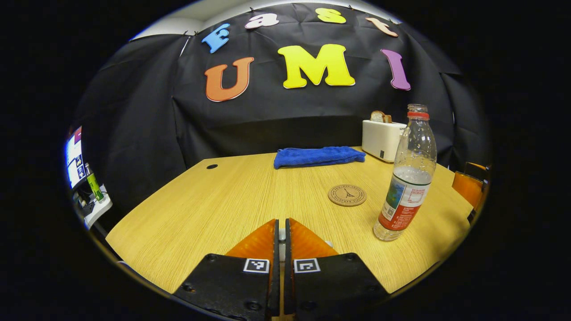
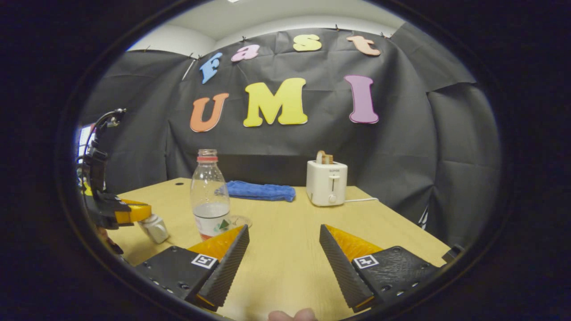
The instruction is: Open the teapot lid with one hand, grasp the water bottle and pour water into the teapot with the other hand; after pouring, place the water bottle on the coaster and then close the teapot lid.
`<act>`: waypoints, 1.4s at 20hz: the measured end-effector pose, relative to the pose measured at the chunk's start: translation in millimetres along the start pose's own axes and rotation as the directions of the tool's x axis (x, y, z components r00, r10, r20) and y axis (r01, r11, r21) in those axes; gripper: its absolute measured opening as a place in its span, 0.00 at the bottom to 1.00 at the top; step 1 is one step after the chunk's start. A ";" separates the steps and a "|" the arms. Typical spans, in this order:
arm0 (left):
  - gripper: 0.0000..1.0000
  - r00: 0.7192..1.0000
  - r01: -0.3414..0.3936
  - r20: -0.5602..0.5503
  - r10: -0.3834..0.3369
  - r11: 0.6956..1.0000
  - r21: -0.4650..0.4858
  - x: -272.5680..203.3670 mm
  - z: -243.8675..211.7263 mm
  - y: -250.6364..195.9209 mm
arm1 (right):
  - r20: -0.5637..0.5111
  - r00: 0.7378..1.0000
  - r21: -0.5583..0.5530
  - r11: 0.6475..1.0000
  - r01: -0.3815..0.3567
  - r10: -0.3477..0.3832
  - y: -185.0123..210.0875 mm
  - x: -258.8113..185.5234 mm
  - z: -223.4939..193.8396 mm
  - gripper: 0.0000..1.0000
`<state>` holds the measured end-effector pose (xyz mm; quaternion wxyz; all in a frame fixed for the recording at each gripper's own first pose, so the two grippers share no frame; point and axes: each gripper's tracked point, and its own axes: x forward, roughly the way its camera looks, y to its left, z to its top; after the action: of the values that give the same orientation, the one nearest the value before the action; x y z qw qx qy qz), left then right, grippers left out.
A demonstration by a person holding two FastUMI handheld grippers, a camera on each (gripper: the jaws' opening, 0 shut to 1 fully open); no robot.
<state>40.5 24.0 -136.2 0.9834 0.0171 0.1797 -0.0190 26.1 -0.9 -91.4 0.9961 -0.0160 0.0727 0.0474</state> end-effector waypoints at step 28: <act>0.04 0.984 -0.010 0.176 0.028 0.994 -0.104 -68.1 40.5 42.2 | -0.152 0.967 0.003 0.978 -0.208 0.206 110.7 69.0 -34.8 0.95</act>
<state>-7.0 66.7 -73.1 0.9952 -0.0337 0.0921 -0.0018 78.4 114.2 -138.7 0.9771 -0.0182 0.1493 0.1504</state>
